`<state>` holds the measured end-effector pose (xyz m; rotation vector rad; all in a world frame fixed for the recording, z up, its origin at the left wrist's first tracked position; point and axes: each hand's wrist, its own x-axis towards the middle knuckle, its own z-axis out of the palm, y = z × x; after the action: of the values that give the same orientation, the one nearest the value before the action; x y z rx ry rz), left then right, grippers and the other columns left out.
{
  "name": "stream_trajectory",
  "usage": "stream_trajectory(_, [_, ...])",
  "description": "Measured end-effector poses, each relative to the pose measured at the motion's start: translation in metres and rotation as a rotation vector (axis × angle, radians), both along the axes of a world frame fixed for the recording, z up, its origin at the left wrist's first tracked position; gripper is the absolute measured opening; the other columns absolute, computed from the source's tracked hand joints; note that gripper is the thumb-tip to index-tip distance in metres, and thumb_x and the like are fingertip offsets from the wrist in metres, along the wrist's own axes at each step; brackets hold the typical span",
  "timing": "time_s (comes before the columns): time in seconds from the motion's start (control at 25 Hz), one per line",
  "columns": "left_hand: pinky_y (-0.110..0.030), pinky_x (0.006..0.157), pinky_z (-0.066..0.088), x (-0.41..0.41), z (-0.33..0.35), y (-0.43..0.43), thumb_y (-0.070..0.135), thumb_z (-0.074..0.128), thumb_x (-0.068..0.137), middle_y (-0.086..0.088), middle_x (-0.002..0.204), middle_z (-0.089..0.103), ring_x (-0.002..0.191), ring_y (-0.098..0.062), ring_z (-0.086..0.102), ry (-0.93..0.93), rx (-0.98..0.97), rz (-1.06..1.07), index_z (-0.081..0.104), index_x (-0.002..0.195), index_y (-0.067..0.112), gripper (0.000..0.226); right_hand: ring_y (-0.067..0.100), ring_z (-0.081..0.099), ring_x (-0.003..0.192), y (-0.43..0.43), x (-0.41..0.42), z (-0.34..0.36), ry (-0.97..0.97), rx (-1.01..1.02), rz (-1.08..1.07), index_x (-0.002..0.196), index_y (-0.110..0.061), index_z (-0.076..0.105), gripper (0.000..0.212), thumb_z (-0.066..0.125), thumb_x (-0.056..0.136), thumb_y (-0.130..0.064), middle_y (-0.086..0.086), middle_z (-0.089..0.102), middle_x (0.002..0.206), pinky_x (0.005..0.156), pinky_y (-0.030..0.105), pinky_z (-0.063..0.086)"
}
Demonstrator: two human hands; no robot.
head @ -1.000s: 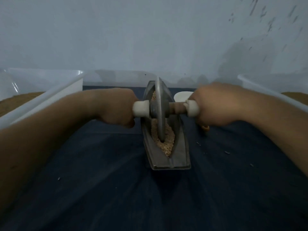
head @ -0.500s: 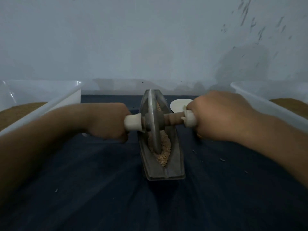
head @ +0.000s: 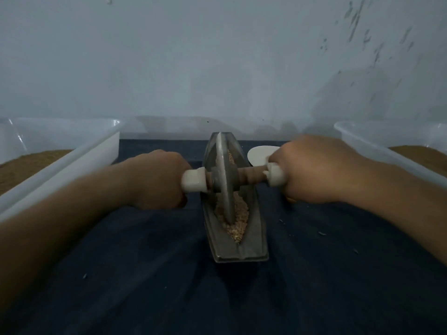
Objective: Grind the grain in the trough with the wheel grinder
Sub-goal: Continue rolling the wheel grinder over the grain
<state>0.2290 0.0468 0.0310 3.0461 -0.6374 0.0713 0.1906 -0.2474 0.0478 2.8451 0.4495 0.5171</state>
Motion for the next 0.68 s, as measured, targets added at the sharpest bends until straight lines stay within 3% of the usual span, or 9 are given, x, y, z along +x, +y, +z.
stream_trajectory(0.08, [-0.024,0.050,0.037,0.002,-0.009,-0.005,0.046,0.069,0.067,0.012,0.064,0.057,0.056,-0.006,0.055,-0.131,0.011,0.045,0.054,0.069,0.033,0.020,0.009,0.044,0.045,0.007,0.010,-0.009,-0.101,0.002,-0.060,0.078,-0.054,0.052,0.034,0.063,0.060,-0.028,-0.012,0.047,0.053,0.043,0.019,0.026])
stream_trajectory(0.16, [-0.027,0.051,0.033,0.012,-0.020,-0.023,0.039,0.063,0.080,0.007,0.066,0.053,0.055,-0.017,0.049,-0.528,0.033,0.150,0.050,0.074,0.028,0.018,0.018,0.046,0.054,0.020,0.036,-0.018,-0.250,0.040,-0.151,0.082,-0.033,0.058,0.013,0.068,0.077,-0.026,-0.008,0.047,0.064,0.050,0.024,0.029])
stream_trajectory(0.24, [-0.030,0.053,0.031,0.021,-0.019,-0.040,0.032,0.060,0.087,0.001,0.071,0.054,0.060,-0.024,0.051,-0.703,0.028,0.217,0.053,0.082,0.025,0.011,0.024,0.048,0.065,0.028,0.053,-0.017,-0.247,0.076,-0.231,0.092,-0.025,0.062,0.009,0.065,0.085,-0.020,-0.003,0.048,0.071,0.056,0.029,0.033])
stream_trajectory(0.36, [-0.031,0.058,0.038,0.026,-0.005,-0.034,0.037,0.061,0.084,0.003,0.082,0.060,0.069,-0.021,0.057,-0.440,0.039,0.159,0.063,0.090,0.030,0.010,0.020,0.051,0.066,0.021,0.044,-0.010,-0.060,0.055,-0.197,0.088,-0.031,0.062,0.010,0.068,0.084,-0.024,-0.004,0.051,0.074,0.054,0.028,0.035])
stream_trajectory(0.48, [-0.025,0.051,0.038,0.006,0.000,-0.014,0.045,0.068,0.071,0.013,0.070,0.057,0.059,-0.007,0.053,-0.159,0.070,0.060,0.058,0.075,0.035,0.015,0.010,0.047,0.050,0.007,0.006,-0.008,-0.052,0.030,-0.059,0.075,-0.050,0.051,0.026,0.063,0.066,-0.027,-0.011,0.050,0.059,0.043,0.021,0.030])
stream_trajectory(0.56, [-0.023,0.047,0.037,-0.003,-0.003,-0.010,0.047,0.068,0.066,0.012,0.066,0.058,0.057,-0.006,0.055,-0.133,0.055,0.042,0.057,0.071,0.033,0.018,0.007,0.041,0.044,0.005,0.000,-0.009,-0.122,0.038,-0.040,0.073,-0.050,0.051,0.028,0.060,0.057,-0.028,-0.012,0.046,0.050,0.042,0.018,0.025])
stream_trajectory(0.68, [-0.026,0.052,0.037,0.014,-0.007,-0.023,0.042,0.064,0.076,0.009,0.073,0.059,0.063,-0.014,0.057,-0.274,0.017,0.117,0.063,0.082,0.032,0.012,0.015,0.047,0.052,0.020,0.030,-0.015,-0.197,0.054,-0.138,0.073,-0.034,0.062,0.006,0.067,0.071,-0.034,-0.008,0.049,0.060,0.047,0.020,0.027])
